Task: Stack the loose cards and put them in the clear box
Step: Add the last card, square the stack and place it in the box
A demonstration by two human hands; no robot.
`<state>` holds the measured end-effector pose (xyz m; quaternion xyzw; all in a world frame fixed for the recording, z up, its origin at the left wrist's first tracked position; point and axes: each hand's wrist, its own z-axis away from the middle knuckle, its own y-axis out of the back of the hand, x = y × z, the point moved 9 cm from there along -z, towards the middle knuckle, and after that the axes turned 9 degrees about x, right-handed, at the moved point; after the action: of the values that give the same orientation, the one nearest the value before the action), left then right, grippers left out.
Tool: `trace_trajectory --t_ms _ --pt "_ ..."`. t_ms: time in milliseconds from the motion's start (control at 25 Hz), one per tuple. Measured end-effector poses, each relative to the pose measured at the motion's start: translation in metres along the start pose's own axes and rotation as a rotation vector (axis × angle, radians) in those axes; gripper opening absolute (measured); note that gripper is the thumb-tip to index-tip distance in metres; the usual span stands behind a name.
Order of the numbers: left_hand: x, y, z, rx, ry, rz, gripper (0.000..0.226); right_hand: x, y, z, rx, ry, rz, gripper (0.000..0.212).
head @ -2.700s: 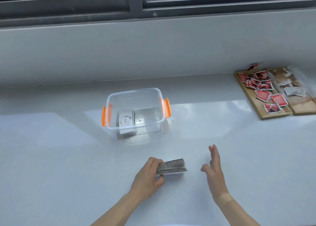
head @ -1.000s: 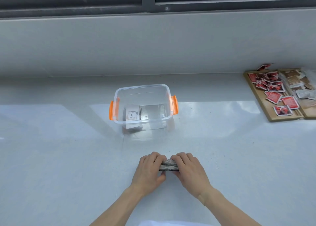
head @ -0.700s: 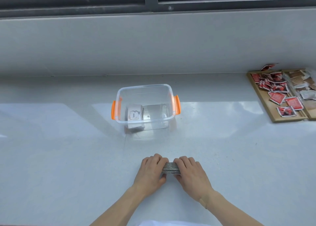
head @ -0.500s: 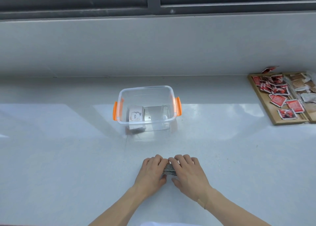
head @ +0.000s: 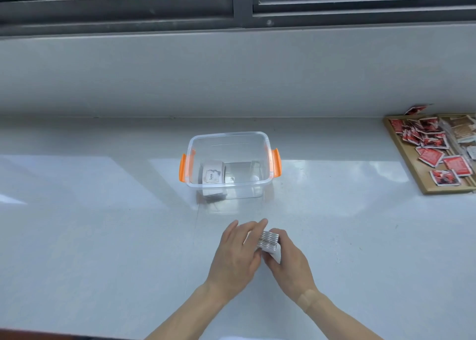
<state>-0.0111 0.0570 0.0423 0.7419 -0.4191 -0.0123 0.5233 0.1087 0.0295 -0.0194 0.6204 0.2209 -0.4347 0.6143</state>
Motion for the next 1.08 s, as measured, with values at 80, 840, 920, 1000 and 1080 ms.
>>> trace_trajectory --t_ms 80,840,920,1000,1080 --pt "0.003 -0.011 0.011 -0.026 -0.043 -0.116 0.067 0.004 -0.005 0.003 0.000 -0.016 0.018 0.036" --pt "0.011 -0.015 0.011 -0.184 -0.070 -0.055 0.083 -0.001 -0.007 -0.012 -0.066 -0.014 0.027 0.038" --pt "0.009 -0.020 0.010 -0.241 -0.081 -0.087 0.079 -0.002 -0.006 -0.012 -0.070 -0.017 0.024 0.041" --pt "0.008 -0.014 0.004 -0.200 -0.072 -0.085 0.080 -0.001 -0.005 -0.013 -0.067 -0.028 0.041 0.035" --pt "0.009 -0.013 0.004 -0.203 -0.084 -0.079 0.080 -0.003 -0.004 -0.014 -0.071 -0.029 0.049 0.034"
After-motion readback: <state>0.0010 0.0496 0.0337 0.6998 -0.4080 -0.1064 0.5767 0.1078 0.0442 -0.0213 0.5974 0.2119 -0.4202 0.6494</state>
